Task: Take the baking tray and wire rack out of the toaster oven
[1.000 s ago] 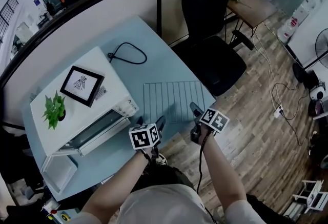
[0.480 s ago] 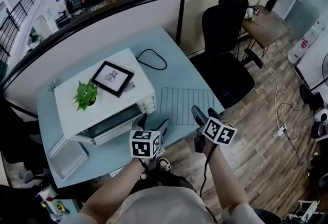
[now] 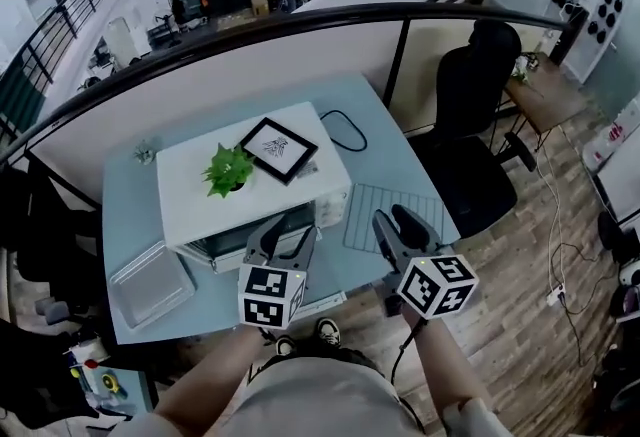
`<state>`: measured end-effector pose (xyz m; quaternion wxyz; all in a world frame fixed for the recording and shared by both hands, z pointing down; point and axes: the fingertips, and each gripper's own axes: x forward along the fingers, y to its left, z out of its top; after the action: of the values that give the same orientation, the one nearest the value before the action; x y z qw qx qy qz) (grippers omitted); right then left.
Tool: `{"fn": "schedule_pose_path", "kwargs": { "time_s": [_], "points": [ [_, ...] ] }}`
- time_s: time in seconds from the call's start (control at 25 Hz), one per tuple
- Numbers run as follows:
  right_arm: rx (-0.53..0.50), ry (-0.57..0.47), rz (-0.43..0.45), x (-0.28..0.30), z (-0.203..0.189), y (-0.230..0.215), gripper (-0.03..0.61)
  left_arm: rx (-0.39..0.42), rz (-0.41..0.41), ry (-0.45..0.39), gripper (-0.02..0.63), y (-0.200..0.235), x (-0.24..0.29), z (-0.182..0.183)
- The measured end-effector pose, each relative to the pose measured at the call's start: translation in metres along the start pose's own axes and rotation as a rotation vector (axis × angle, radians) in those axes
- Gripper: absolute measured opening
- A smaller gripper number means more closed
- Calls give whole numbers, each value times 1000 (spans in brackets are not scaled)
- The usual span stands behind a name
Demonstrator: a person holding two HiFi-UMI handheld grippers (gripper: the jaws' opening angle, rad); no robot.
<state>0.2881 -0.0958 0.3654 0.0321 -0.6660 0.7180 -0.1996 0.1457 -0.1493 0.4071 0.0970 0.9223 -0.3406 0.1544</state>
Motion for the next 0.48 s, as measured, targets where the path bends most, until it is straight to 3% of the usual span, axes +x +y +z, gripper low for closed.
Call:
{"fn": "schedule_pose_path", "kwargs": {
  "time_s": [0.12, 0.28, 0.48],
  "points": [
    [-29, -26, 97, 3, 17, 42, 133, 23, 49, -64, 188, 22, -30, 22],
    [-150, -45, 175, 5, 34, 88, 82, 56, 111, -136, 157, 49, -71, 46],
    [-292, -34, 337, 9, 47, 152, 62, 120, 215, -187, 155, 85, -113, 63]
  ]
}}
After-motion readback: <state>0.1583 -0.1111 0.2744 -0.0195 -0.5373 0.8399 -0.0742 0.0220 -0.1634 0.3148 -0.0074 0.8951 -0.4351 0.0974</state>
